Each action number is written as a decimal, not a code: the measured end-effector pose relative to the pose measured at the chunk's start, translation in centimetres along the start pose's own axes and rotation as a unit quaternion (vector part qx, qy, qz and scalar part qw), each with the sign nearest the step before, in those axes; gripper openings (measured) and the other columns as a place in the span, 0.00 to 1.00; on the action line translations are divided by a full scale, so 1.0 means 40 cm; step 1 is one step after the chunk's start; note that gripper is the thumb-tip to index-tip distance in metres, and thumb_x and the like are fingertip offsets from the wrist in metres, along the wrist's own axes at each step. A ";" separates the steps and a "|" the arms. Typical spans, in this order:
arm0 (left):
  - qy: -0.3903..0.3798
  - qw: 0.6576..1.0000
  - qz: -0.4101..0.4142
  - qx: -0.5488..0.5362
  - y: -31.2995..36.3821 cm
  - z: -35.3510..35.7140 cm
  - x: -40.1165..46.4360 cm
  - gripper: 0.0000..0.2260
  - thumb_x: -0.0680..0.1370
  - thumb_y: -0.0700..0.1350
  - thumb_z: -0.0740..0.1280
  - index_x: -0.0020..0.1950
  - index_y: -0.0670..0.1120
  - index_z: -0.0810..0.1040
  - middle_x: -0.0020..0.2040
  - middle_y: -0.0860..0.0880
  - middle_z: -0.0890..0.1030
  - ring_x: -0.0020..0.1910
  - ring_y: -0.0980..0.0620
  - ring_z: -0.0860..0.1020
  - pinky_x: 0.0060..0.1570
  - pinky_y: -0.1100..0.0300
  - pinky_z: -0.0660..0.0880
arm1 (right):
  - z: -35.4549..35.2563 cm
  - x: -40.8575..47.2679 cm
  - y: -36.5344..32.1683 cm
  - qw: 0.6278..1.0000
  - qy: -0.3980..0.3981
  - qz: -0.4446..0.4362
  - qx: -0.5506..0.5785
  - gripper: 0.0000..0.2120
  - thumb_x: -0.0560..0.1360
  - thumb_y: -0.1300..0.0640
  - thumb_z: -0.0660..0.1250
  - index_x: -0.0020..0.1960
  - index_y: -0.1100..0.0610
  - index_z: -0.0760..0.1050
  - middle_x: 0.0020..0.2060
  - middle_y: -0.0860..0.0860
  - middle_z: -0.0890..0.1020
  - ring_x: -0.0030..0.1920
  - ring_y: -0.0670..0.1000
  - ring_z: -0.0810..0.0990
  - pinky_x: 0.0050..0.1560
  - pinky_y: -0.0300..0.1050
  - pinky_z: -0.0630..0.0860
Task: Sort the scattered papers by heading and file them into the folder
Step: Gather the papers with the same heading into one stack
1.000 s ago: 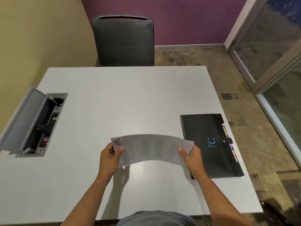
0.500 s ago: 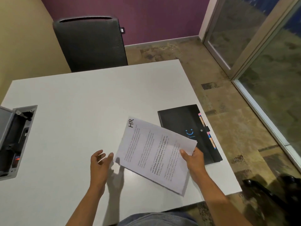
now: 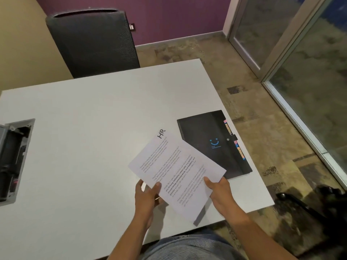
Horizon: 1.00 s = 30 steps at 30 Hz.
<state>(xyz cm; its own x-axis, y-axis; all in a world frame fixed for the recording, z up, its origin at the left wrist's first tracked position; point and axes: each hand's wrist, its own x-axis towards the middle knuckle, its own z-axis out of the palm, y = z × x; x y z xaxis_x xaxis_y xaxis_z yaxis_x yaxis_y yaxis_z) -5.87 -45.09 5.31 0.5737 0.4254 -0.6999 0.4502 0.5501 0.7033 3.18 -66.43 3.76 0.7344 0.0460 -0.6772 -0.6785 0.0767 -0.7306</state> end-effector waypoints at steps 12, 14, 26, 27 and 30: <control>-0.020 0.990 0.107 0.085 0.032 -0.091 -0.012 0.21 0.79 0.40 0.68 0.69 0.54 0.68 0.52 0.53 0.83 0.49 0.52 0.84 0.38 0.58 0.81 | 0.011 -0.113 0.045 0.995 -0.012 -0.006 -0.102 0.19 0.75 0.65 0.71 0.64 0.54 0.73 0.57 0.50 0.82 0.58 0.54 0.80 0.47 0.48 0.83; -0.040 0.988 0.111 0.100 0.044 -0.089 -0.010 0.22 0.79 0.41 0.68 0.70 0.54 0.68 0.54 0.51 0.83 0.49 0.50 0.84 0.40 0.56 0.82 | -0.003 -0.121 0.031 0.992 0.010 -0.012 -0.125 0.17 0.75 0.63 0.71 0.61 0.54 0.73 0.56 0.50 0.81 0.57 0.53 0.81 0.43 0.45 0.83; -0.105 0.978 0.091 0.152 0.038 -0.052 -0.010 0.18 0.77 0.42 0.70 0.65 0.53 0.72 0.51 0.50 0.85 0.45 0.46 0.85 0.43 0.45 0.82 | -0.092 -0.069 -0.039 0.942 -0.053 -0.006 -0.331 0.07 0.77 0.55 0.70 0.54 0.54 0.77 0.53 0.49 0.83 0.53 0.50 0.82 0.48 0.43 0.78; -0.098 0.979 0.088 0.155 0.035 -0.044 -0.007 0.17 0.77 0.42 0.70 0.64 0.53 0.72 0.50 0.50 0.86 0.45 0.46 0.85 0.43 0.44 0.82 | -0.102 -0.055 -0.036 0.939 -0.061 -0.003 -0.339 0.07 0.77 0.55 0.70 0.54 0.54 0.76 0.53 0.49 0.83 0.53 0.50 0.82 0.51 0.44 0.79; -0.071 0.980 0.087 0.167 0.025 -0.007 0.003 0.15 0.77 0.44 0.71 0.62 0.52 0.73 0.48 0.49 0.86 0.44 0.45 0.85 0.43 0.43 0.80 | -0.136 -0.010 -0.038 0.935 -0.089 0.004 -0.343 0.07 0.77 0.56 0.70 0.54 0.55 0.75 0.53 0.49 0.82 0.54 0.50 0.81 0.56 0.47 0.80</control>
<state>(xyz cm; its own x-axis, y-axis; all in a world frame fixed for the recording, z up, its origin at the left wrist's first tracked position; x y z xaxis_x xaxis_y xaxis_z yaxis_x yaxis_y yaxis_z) -5.55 -44.32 5.89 0.7397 0.3746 -0.5590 0.5228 0.2030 0.8279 3.81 -71.98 4.66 0.6790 0.2143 -0.7022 -0.4911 -0.5784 -0.6514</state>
